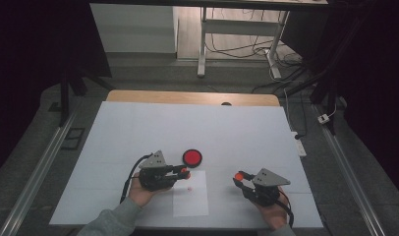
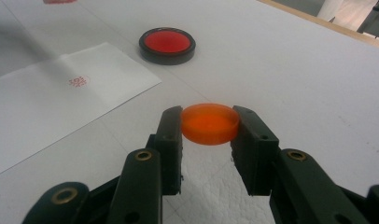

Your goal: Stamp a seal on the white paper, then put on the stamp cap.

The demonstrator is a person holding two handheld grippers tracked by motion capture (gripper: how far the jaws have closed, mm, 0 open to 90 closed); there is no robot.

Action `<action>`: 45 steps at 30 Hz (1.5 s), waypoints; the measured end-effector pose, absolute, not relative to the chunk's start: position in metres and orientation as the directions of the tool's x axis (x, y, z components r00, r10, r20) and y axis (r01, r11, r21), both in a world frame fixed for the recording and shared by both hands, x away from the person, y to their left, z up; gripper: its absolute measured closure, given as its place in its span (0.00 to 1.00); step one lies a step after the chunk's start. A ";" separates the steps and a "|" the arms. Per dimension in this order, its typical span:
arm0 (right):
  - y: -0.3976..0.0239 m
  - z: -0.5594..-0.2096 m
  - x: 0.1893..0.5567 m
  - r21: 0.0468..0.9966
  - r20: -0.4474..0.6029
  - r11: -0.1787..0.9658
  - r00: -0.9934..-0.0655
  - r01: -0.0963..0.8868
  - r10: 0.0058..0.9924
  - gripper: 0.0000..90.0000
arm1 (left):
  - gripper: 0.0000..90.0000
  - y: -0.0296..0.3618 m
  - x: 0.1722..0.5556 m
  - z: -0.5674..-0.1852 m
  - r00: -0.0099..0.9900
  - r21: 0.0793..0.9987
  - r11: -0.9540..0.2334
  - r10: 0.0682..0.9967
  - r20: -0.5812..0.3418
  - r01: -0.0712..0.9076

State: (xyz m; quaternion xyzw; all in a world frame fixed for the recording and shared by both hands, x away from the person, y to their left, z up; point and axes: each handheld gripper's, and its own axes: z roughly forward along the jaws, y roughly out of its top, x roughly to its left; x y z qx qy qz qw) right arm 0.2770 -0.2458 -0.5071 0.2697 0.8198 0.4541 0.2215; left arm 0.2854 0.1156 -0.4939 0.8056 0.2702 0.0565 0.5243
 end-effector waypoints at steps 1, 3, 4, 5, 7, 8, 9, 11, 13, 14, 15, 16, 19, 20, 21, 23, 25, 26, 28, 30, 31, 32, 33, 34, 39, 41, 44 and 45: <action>-0.246 -0.507 0.277 0.862 -0.119 0.446 -0.758 0.242 0.641 0.71 | 0.81 0.117 0.286 -0.493 0.846 0.876 -0.299 0.496 -0.196 0.379; -0.246 -0.507 0.277 0.862 -0.118 0.446 -0.758 0.243 0.641 0.71 | 0.81 0.119 0.288 -0.492 0.843 0.876 -0.290 0.497 -0.206 0.385; -0.246 -0.507 0.278 0.862 -0.117 0.444 -0.758 0.243 0.642 0.71 | 0.81 0.120 0.288 -0.491 0.841 0.877 -0.285 0.499 -0.208 0.387; -0.246 -0.507 0.277 0.863 -0.116 0.443 -0.757 0.244 0.643 0.71 | 0.81 0.121 0.288 -0.489 0.840 0.878 -0.281 0.500 -0.210 0.387; -0.246 -0.507 0.277 0.863 -0.116 0.443 -0.757 0.244 0.643 0.71 | 0.81 0.122 0.288 -0.487 0.840 0.880 -0.275 0.497 -0.215 0.388; -0.246 -0.507 0.277 0.862 -0.117 0.444 -0.758 0.244 0.642 0.71 | 0.81 0.123 0.288 -0.485 0.840 0.881 -0.272 0.498 -0.215 0.387; -0.246 -0.507 0.277 0.862 -0.118 0.445 -0.758 0.243 0.642 0.71 | 0.81 0.124 0.289 -0.484 0.840 0.882 -0.269 0.497 -0.217 0.387; -0.245 -0.507 0.277 0.862 -0.118 0.445 -0.757 0.243 0.642 0.71 | 0.81 0.125 0.289 -0.482 0.839 0.883 -0.262 0.496 -0.222 0.389; -0.245 -0.507 0.277 0.861 -0.120 0.447 -0.755 0.244 0.645 0.71 | 0.81 0.127 0.290 -0.481 0.837 0.884 -0.257 0.498 -0.226 0.391; -0.246 -0.507 0.277 0.861 -0.121 0.446 -0.755 0.244 0.645 0.71 | 0.81 0.128 0.290 -0.479 0.837 0.884 -0.254 0.497 -0.228 0.392; -0.245 -0.507 0.277 0.863 -0.119 0.443 -0.755 0.243 0.645 0.71 | 0.81 0.129 0.290 -0.478 0.838 0.885 -0.252 0.496 -0.229 0.391; -0.245 -0.508 0.278 0.863 -0.117 0.442 -0.755 0.244 0.645 0.71 | 0.81 0.130 0.290 -0.477 0.837 0.886 -0.249 0.497 -0.230 0.391; -0.245 -0.508 0.278 0.864 -0.114 0.441 -0.757 0.244 0.643 0.71 | 0.81 0.131 0.289 -0.476 0.838 0.888 -0.247 0.496 -0.228 0.388; -0.244 -0.509 0.278 0.864 -0.113 0.440 -0.758 0.244 0.643 0.71 | 0.81 0.131 0.289 -0.475 0.838 0.888 -0.246 0.495 -0.229 0.388; -0.244 -0.509 0.278 0.862 -0.116 0.444 -0.758 0.245 0.642 0.71 | 0.81 0.131 0.289 -0.475 0.839 0.888 -0.248 0.494 -0.229 0.388; -0.244 -0.509 0.278 0.864 -0.115 0.440 -0.758 0.242 0.642 0.71 | 0.81 0.131 0.290 -0.476 0.839 0.885 -0.252 0.494 -0.229 0.391; -0.244 -0.509 0.278 0.864 -0.115 0.441 -0.758 0.242 0.642 0.71 | 0.81 0.131 0.290 -0.476 0.839 0.884 -0.254 0.494 -0.230 0.392; -0.244 -0.509 0.278 0.864 -0.115 0.441 -0.758 0.242 0.642 0.71 | 0.81 0.131 0.290 -0.476 0.839 0.884 -0.254 0.493 -0.230 0.392; -0.244 -0.509 0.278 0.861 -0.119 0.447 -0.757 0.243 0.642 0.71 | 0.81 0.131 0.290 -0.476 0.840 0.884 -0.255 0.491 -0.230 0.391; -0.244 -0.509 0.278 0.861 -0.119 0.447 -0.758 0.243 0.642 0.71 | 0.81 0.131 0.290 -0.476 0.841 0.884 -0.257 0.489 -0.230 0.391; -0.244 -0.509 0.278 0.860 -0.120 0.448 -0.758 0.243 0.642 0.71 | 0.81 0.130 0.290 -0.476 0.841 0.884 -0.257 0.489 -0.230 0.391; -0.243 -0.509 0.278 0.861 -0.120 0.448 -0.757 0.243 0.642 0.71 | 0.81 0.130 0.290 -0.476 0.842 0.884 -0.257 0.489 -0.229 0.390; -0.243 -0.509 0.278 0.860 -0.120 0.448 -0.758 0.243 0.642 0.71 | 0.81 0.130 0.290 -0.476 0.842 0.884 -0.258 0.488 -0.229 0.390; -0.244 -0.508 0.278 0.858 -0.122 0.452 -0.758 0.244 0.640 0.71 | 0.81 0.130 0.290 -0.476 0.842 0.884 -0.258 0.489 -0.229 0.390; -0.243 -0.509 0.278 0.862 -0.119 0.447 -0.761 0.240 0.638 0.71 | 0.81 0.130 0.290 -0.476 0.842 0.883 -0.259 0.489 -0.230 0.392; -0.241 -0.509 0.278 0.864 -0.118 0.443 -0.762 0.237 0.637 0.71 | 0.81 0.130 0.289 -0.476 0.842 0.883 -0.261 0.489 -0.228 0.390; -0.239 -0.508 0.277 0.858 -0.126 0.456 -0.764 0.237 0.633 0.71 | 0.81 0.130 0.289 -0.476 0.843 0.884 -0.260 0.488 -0.228 0.389; -0.237 -0.509 0.278 0.864 -0.119 0.447 -0.768 0.232 0.629 0.71 | 0.81 0.130 0.289 -0.476 0.843 0.884 -0.260 0.487 -0.227 0.389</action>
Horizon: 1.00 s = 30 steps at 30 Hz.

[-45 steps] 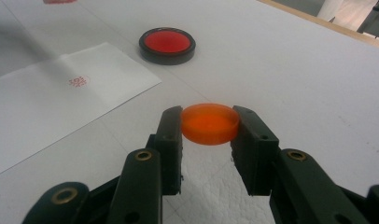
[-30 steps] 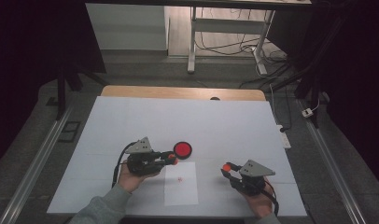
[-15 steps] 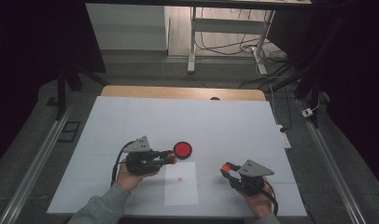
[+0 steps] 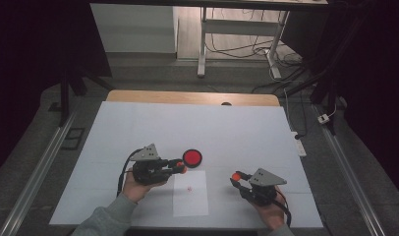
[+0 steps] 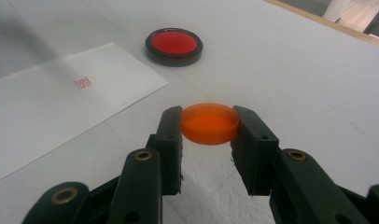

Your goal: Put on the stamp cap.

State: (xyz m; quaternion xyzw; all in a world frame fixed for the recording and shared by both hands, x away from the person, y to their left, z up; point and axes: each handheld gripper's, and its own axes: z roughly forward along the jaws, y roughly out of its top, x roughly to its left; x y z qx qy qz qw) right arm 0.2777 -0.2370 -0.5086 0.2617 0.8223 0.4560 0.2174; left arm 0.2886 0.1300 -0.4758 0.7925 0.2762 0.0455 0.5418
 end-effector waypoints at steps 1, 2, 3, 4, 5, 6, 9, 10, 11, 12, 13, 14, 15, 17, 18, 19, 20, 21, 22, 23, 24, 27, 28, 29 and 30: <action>-0.236 -0.508 0.278 0.859 -0.122 0.456 -0.771 0.233 0.624 0.71 | 0.81 0.130 0.288 -0.476 0.843 0.884 -0.260 0.487 -0.227 0.388; -0.235 -0.509 0.278 0.861 -0.122 0.454 -0.773 0.229 0.622 0.71 | 0.81 0.130 0.288 -0.476 0.844 0.884 -0.260 0.487 -0.227 0.388; -0.234 -0.509 0.278 0.860 -0.123 0.455 -0.773 0.229 0.622 0.71 | 0.81 0.130 0.288 -0.476 0.843 0.884 -0.259 0.487 -0.228 0.389; -0.233 -0.509 0.278 0.858 -0.122 0.459 -0.777 0.231 0.618 0.71 | 0.81 0.130 0.288 -0.476 0.843 0.884 -0.259 0.487 -0.228 0.389; -0.232 -0.509 0.278 0.857 -0.121 0.460 -0.779 0.230 0.615 0.71 | 0.81 0.130 0.288 -0.476 0.843 0.884 -0.259 0.487 -0.228 0.389; -0.231 -0.510 0.278 0.858 -0.120 0.459 -0.779 0.230 0.615 0.71 | 0.81 0.130 0.288 -0.476 0.843 0.884 -0.260 0.487 -0.228 0.389; -0.228 -0.510 0.279 0.859 -0.118 0.459 -0.784 0.227 0.610 0.71 | 0.81 0.130 0.288 -0.476 0.843 0.883 -0.262 0.487 -0.227 0.389; -0.227 -0.510 0.278 0.855 -0.124 0.466 -0.783 0.228 0.610 0.71 | 0.81 0.130 0.288 -0.476 0.844 0.883 -0.262 0.487 -0.227 0.389; -0.226 -0.510 0.278 0.855 -0.121 0.465 -0.785 0.228 0.608 0.71 | 0.81 0.129 0.288 -0.476 0.844 0.883 -0.262 0.486 -0.228 0.389; -0.225 -0.510 0.278 0.858 -0.113 0.459 -0.788 0.229 0.605 0.71 | 0.81 0.129 0.288 -0.476 0.844 0.883 -0.263 0.486 -0.227 0.389; -0.223 -0.510 0.279 0.862 -0.108 0.454 -0.792 0.227 0.601 0.71 | 0.81 0.129 0.288 -0.476 0.844 0.883 -0.264 0.486 -0.227 0.389; -0.222 -0.510 0.278 0.861 -0.104 0.454 -0.794 0.229 0.599 0.71 | 0.81 0.129 0.288 -0.476 0.844 0.882 -0.264 0.486 -0.228 0.390; -0.221 -0.510 0.278 0.863 -0.099 0.450 -0.797 0.230 0.596 0.71 | 0.81 0.129 0.288 -0.475 0.844 0.882 -0.265 0.486 -0.226 0.389; -0.217 -0.510 0.277 0.864 -0.092 0.447 -0.802 0.230 0.590 0.71 | 0.81 0.128 0.288 -0.475 0.844 0.882 -0.265 0.487 -0.226 0.390; -0.215 -0.511 0.277 0.866 -0.091 0.446 -0.805 0.227 0.587 0.71 | 0.81 0.128 0.288 -0.476 0.844 0.881 -0.266 0.487 -0.226 0.390; -0.213 -0.511 0.277 0.863 -0.095 0.453 -0.808 0.225 0.582 0.71 | 0.81 0.128 0.288 -0.476 0.843 0.881 -0.267 0.487 -0.226 0.391; -0.211 -0.511 0.277 0.866 -0.091 0.448 -0.810 0.223 0.580 0.71 | 0.81 0.128 0.288 -0.476 0.844 0.881 -0.268 0.487 -0.227 0.391; -0.209 -0.511 0.276 0.861 -0.095 0.456 -0.811 0.224 0.577 0.71 | 0.81 0.128 0.288 -0.476 0.844 0.880 -0.268 0.486 -0.227 0.391; -0.207 -0.511 0.276 0.863 -0.092 0.454 -0.814 0.222 0.573 0.71 | 0.81 0.128 0.288 -0.476 0.844 0.880 -0.269 0.486 -0.226 0.391; -0.205 -0.511 0.276 0.859 -0.094 0.460 -0.815 0.223 0.571 0.71 | 0.81 0.128 0.288 -0.476 0.844 0.880 -0.270 0.486 -0.227 0.391; -0.203 -0.512 0.277 0.863 -0.090 0.454 -0.819 0.219 0.566 0.71 | 0.81 0.128 0.288 -0.476 0.844 0.880 -0.270 0.486 -0.227 0.392; -0.198 -0.513 0.278 0.863 -0.084 0.456 -0.827 0.219 0.555 0.71 | 0.81 0.129 0.288 -0.476 0.844 0.879 -0.270 0.485 -0.227 0.392; -0.196 -0.512 0.278 0.860 -0.087 0.461 -0.828 0.218 0.554 0.71 | 0.81 0.129 0.287 -0.476 0.844 0.879 -0.270 0.486 -0.228 0.393; -0.194 -0.513 0.278 0.861 -0.084 0.460 -0.832 0.217 0.549 0.71 | 0.81 0.129 0.287 -0.476 0.844 0.879 -0.271 0.487 -0.227 0.393; -0.192 -0.513 0.278 0.861 -0.085 0.462 -0.834 0.214 0.545 0.71 | 0.81 0.129 0.287 -0.476 0.843 0.879 -0.271 0.487 -0.228 0.393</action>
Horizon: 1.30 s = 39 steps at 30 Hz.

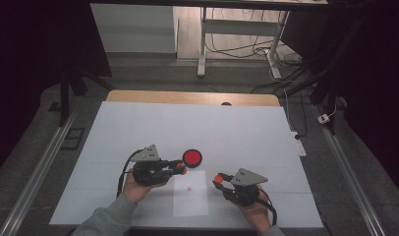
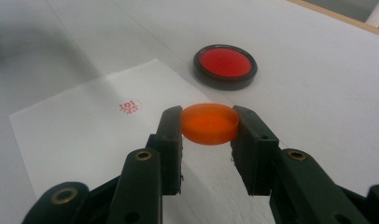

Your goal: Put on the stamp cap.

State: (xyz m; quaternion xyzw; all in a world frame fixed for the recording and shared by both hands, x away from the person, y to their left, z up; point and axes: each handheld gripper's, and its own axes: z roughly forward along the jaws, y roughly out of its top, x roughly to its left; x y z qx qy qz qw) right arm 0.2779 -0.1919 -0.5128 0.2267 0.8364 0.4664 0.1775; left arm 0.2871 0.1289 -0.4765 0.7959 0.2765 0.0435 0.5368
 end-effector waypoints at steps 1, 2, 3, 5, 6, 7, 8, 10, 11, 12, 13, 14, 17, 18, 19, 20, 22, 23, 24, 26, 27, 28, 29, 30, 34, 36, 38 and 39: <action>-0.190 -0.513 0.278 0.861 -0.085 0.463 -0.837 0.211 0.541 0.71 | 0.81 0.129 0.287 -0.477 0.843 0.878 -0.271 0.487 -0.228 0.394; -0.188 -0.513 0.277 0.858 -0.088 0.469 -0.839 0.210 0.537 0.71 | 0.81 0.129 0.287 -0.477 0.843 0.877 -0.272 0.488 -0.228 0.395; -0.187 -0.514 0.277 0.859 -0.087 0.468 -0.841 0.207 0.533 0.71 | 0.81 0.129 0.287 -0.477 0.843 0.877 -0.273 0.487 -0.229 0.396; -0.184 -0.514 0.277 0.857 -0.088 0.473 -0.845 0.206 0.528 0.71 | 0.81 0.128 0.287 -0.478 0.843 0.877 -0.274 0.488 -0.228 0.396; -0.183 -0.514 0.277 0.858 -0.086 0.470 -0.845 0.206 0.527 0.71 | 0.81 0.128 0.287 -0.477 0.843 0.877 -0.273 0.487 -0.228 0.396; -0.182 -0.514 0.277 0.858 -0.084 0.471 -0.847 0.206 0.524 0.71 | 0.81 0.128 0.287 -0.477 0.843 0.877 -0.273 0.487 -0.228 0.395; -0.181 -0.515 0.278 0.859 -0.081 0.469 -0.849 0.207 0.523 0.71 | 0.81 0.128 0.287 -0.477 0.843 0.877 -0.272 0.487 -0.229 0.396; -0.179 -0.515 0.278 0.860 -0.078 0.467 -0.850 0.208 0.521 0.71 | 0.81 0.128 0.287 -0.478 0.843 0.877 -0.272 0.486 -0.230 0.396; -0.178 -0.515 0.278 0.858 -0.080 0.470 -0.850 0.207 0.521 0.71 | 0.81 0.128 0.287 -0.478 0.843 0.877 -0.272 0.485 -0.230 0.396; -0.177 -0.515 0.278 0.858 -0.078 0.469 -0.852 0.207 0.518 0.71 | 0.81 0.128 0.287 -0.478 0.843 0.877 -0.272 0.485 -0.231 0.396; -0.175 -0.515 0.278 0.860 -0.074 0.466 -0.852 0.209 0.518 0.71 | 0.81 0.128 0.287 -0.478 0.844 0.877 -0.271 0.484 -0.232 0.396; -0.174 -0.516 0.278 0.861 -0.074 0.464 -0.853 0.207 0.517 0.71 | 0.81 0.128 0.288 -0.478 0.844 0.877 -0.270 0.483 -0.233 0.397; -0.170 -0.515 0.278 0.860 -0.078 0.469 -0.855 0.203 0.513 0.71 | 0.81 0.127 0.288 -0.478 0.845 0.878 -0.266 0.478 -0.238 0.398; -0.168 -0.515 0.278 0.858 -0.082 0.472 -0.854 0.202 0.514 0.71 | 0.81 0.127 0.288 -0.478 0.846 0.878 -0.267 0.478 -0.238 0.397; -0.167 -0.516 0.278 0.860 -0.079 0.470 -0.856 0.200 0.510 0.71 | 0.81 0.126 0.288 -0.478 0.846 0.878 -0.268 0.477 -0.237 0.397; -0.165 -0.516 0.278 0.860 -0.080 0.471 -0.858 0.199 0.508 0.71 | 0.81 0.126 0.287 -0.478 0.847 0.878 -0.269 0.475 -0.237 0.397; -0.160 -0.516 0.277 0.859 -0.081 0.473 -0.861 0.195 0.502 0.71 | 0.81 0.125 0.288 -0.478 0.848 0.878 -0.268 0.473 -0.238 0.396; -0.158 -0.516 0.277 0.859 -0.084 0.475 -0.863 0.191 0.498 0.71 | 0.81 0.125 0.288 -0.478 0.849 0.878 -0.268 0.472 -0.239 0.396; -0.157 -0.516 0.277 0.859 -0.081 0.475 -0.864 0.192 0.496 0.71 | 0.81 0.124 0.287 -0.478 0.849 0.878 -0.267 0.472 -0.239 0.396; -0.154 -0.516 0.277 0.858 -0.082 0.477 -0.867 0.189 0.491 0.71 | 0.81 0.124 0.287 -0.478 0.849 0.878 -0.267 0.470 -0.240 0.396; -0.153 -0.516 0.276 0.859 -0.081 0.476 -0.868 0.188 0.489 0.71 | 0.81 0.124 0.287 -0.477 0.851 0.879 -0.267 0.468 -0.240 0.395; -0.153 -0.515 0.276 0.858 -0.085 0.479 -0.868 0.186 0.489 0.71 | 0.81 0.123 0.287 -0.477 0.852 0.880 -0.266 0.466 -0.241 0.394; -0.152 -0.516 0.276 0.863 -0.081 0.472 -0.871 0.182 0.484 0.71 | 0.81 0.123 0.287 -0.477 0.852 0.880 -0.265 0.464 -0.241 0.393; -0.152 -0.515 0.276 0.861 -0.085 0.476 -0.871 0.181 0.484 0.71 | 0.81 0.122 0.287 -0.477 0.853 0.880 -0.266 0.462 -0.241 0.393; -0.149 -0.515 0.276 0.862 -0.078 0.472 -0.871 0.186 0.485 0.71 | 0.81 0.120 0.288 -0.477 0.856 0.879 -0.267 0.456 -0.245 0.394; -0.148 -0.515 0.276 0.862 -0.077 0.471 -0.871 0.186 0.485 0.71 | 0.81 0.119 0.288 -0.477 0.857 0.879 -0.271 0.454 -0.243 0.392; -0.146 -0.515 0.276 0.862 -0.079 0.473 -0.874 0.182 0.480 0.71 | 0.81 0.118 0.288 -0.477 0.857 0.879 -0.271 0.453 -0.243 0.393; -0.145 -0.515 0.275 0.863 -0.081 0.473 -0.873 0.180 0.482 0.71 | 0.81 0.118 0.288 -0.477 0.858 0.879 -0.271 0.452 -0.244 0.392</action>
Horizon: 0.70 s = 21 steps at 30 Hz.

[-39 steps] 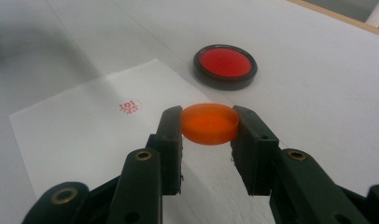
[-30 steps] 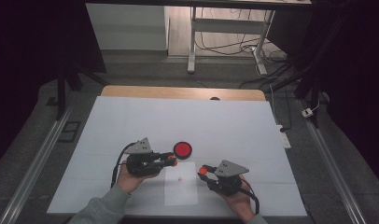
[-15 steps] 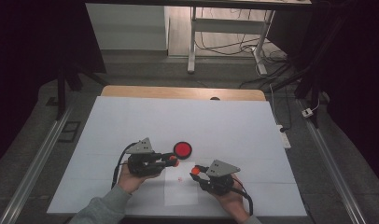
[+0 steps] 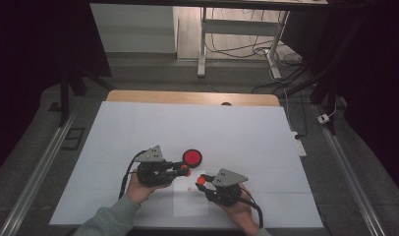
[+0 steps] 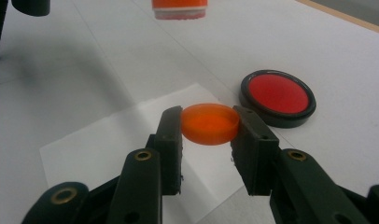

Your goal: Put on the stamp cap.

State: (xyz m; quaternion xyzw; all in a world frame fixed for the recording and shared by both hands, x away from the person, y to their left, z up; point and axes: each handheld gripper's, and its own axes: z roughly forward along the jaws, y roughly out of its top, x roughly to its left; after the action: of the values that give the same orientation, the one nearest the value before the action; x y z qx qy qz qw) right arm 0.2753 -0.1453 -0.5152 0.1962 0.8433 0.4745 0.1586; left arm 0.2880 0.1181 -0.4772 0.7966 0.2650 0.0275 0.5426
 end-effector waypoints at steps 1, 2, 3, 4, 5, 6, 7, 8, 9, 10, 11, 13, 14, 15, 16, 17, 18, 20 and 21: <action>-0.145 -0.515 0.275 0.863 -0.078 0.471 -0.873 0.183 0.481 0.71 | 0.81 0.118 0.288 -0.477 0.858 0.879 -0.271 0.452 -0.243 0.392; -0.143 -0.515 0.275 0.866 -0.077 0.467 -0.874 0.180 0.479 0.71 | 0.81 0.118 0.288 -0.477 0.859 0.879 -0.273 0.451 -0.243 0.392; -0.143 -0.515 0.275 0.864 -0.080 0.472 -0.875 0.178 0.477 0.71 | 0.81 0.117 0.288 -0.478 0.859 0.879 -0.273 0.451 -0.243 0.392; -0.142 -0.515 0.275 0.865 -0.081 0.471 -0.876 0.175 0.475 0.71 | 0.81 0.117 0.288 -0.478 0.859 0.879 -0.273 0.450 -0.243 0.392; -0.141 -0.515 0.275 0.864 -0.082 0.472 -0.876 0.175 0.476 0.71 | 0.81 0.116 0.288 -0.478 0.860 0.879 -0.273 0.449 -0.243 0.391; -0.140 -0.515 0.275 0.865 -0.085 0.472 -0.876 0.172 0.474 0.71 | 0.81 0.116 0.288 -0.478 0.860 0.879 -0.272 0.449 -0.244 0.392; -0.139 -0.515 0.275 0.865 -0.084 0.471 -0.876 0.172 0.474 0.71 | 0.81 0.115 0.288 -0.477 0.859 0.879 -0.272 0.450 -0.243 0.391; -0.138 -0.514 0.275 0.866 -0.082 0.470 -0.878 0.172 0.472 0.71 | 0.81 0.115 0.287 -0.477 0.861 0.879 -0.272 0.448 -0.243 0.390; -0.137 -0.514 0.275 0.869 -0.081 0.465 -0.877 0.171 0.473 0.71 | 0.81 0.115 0.287 -0.477 0.862 0.880 -0.274 0.446 -0.242 0.388; -0.136 -0.513 0.274 0.866 -0.089 0.471 -0.877 0.166 0.472 0.71 | 0.81 0.114 0.286 -0.477 0.863 0.881 -0.274 0.444 -0.240 0.386; -0.135 -0.513 0.274 0.869 -0.086 0.467 -0.879 0.164 0.468 0.71 | 0.81 0.114 0.286 -0.477 0.864 0.880 -0.275 0.443 -0.241 0.386; -0.133 -0.513 0.274 0.867 -0.089 0.471 -0.879 0.163 0.468 0.71 | 0.81 0.113 0.287 -0.477 0.864 0.879 -0.278 0.441 -0.242 0.388; -0.132 -0.513 0.274 0.869 -0.084 0.467 -0.881 0.164 0.466 0.71 | 0.81 0.112 0.287 -0.477 0.865 0.878 -0.279 0.440 -0.243 0.388; -0.132 -0.513 0.274 0.867 -0.087 0.471 -0.882 0.162 0.463 0.71 | 0.81 0.111 0.287 -0.478 0.864 0.878 -0.278 0.440 -0.244 0.389; -0.131 -0.513 0.274 0.863 -0.093 0.478 -0.880 0.162 0.467 0.71 | 0.81 0.111 0.287 -0.478 0.865 0.877 -0.280 0.439 -0.244 0.390; -0.131 -0.513 0.274 0.865 -0.090 0.476 -0.881 0.162 0.464 0.71 | 0.81 0.110 0.287 -0.478 0.865 0.877 -0.280 0.438 -0.244 0.389; -0.130 -0.513 0.274 0.867 -0.090 0.472 -0.883 0.159 0.461 0.71 | 0.81 0.109 0.287 -0.478 0.866 0.877 -0.283 0.437 -0.242 0.388; -0.129 -0.513 0.273 0.873 -0.084 0.462 -0.884 0.157 0.461 0.71 | 0.81 0.107 0.286 -0.479 0.867 0.876 -0.285 0.434 -0.244 0.389; -0.128 -0.513 0.273 0.870 -0.086 0.467 -0.885 0.157 0.458 0.71 | 0.81 0.106 0.286 -0.479 0.870 0.876 -0.290 0.430 -0.241 0.386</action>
State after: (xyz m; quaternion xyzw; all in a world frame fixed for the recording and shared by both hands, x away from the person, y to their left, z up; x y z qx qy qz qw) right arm 0.2730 -0.1284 -0.5126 0.1824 0.8423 0.4828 0.1558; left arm 0.2862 0.1058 -0.4792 0.8029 0.2542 0.0205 0.5389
